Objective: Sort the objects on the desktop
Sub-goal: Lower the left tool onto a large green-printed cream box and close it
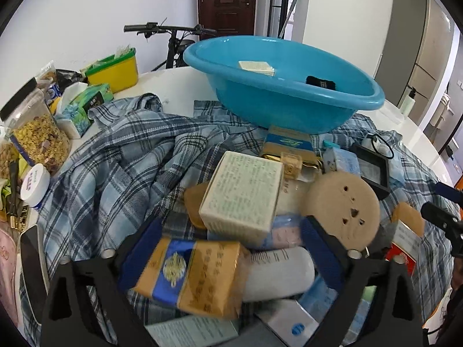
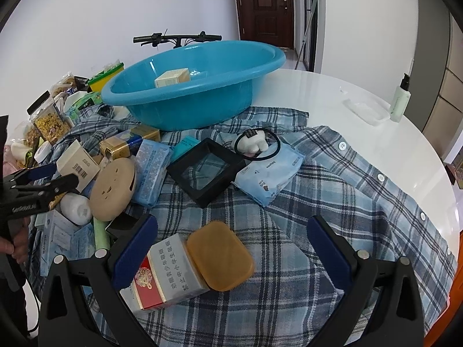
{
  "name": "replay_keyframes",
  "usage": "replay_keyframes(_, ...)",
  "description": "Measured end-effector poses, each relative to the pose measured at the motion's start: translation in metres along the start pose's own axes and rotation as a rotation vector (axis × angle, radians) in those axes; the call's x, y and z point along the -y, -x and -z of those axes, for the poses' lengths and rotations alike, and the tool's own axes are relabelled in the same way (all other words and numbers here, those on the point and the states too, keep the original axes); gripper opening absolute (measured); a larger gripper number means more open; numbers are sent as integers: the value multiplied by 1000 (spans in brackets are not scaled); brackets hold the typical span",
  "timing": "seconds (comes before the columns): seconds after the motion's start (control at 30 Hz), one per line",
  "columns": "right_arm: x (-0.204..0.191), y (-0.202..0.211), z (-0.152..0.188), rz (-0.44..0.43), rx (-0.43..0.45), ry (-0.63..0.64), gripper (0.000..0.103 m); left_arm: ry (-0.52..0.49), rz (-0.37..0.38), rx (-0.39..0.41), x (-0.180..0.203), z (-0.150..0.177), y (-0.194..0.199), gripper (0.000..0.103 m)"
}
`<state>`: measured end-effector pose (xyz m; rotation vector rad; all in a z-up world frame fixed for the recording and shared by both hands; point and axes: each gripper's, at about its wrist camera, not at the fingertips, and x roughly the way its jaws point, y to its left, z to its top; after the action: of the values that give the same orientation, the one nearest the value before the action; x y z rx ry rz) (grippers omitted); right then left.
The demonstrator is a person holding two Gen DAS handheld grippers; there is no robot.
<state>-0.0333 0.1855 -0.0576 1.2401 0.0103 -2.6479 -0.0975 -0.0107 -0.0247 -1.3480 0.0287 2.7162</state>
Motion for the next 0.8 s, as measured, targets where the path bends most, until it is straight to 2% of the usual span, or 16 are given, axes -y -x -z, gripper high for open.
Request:
replay_keyframes(0.1, 1, -4, -1, 0, -8, -1, 103, -3, -4, -1, -1, -3, -5, 93)
replay_keyframes(0.2, 3, -7, -1, -1, -13, -6, 103, -9, 3, 1, 0, -7, -8, 84)
replay_keyframes(0.37, 6, -12, 0, -9, -32, -23, 103, -4, 36, 9, 1, -10, -10, 46)
replay_keyframes(0.8, 9, -9, 4, -23, -31, -42, 103, -2, 31, 85, 4, -3, 17, 45)
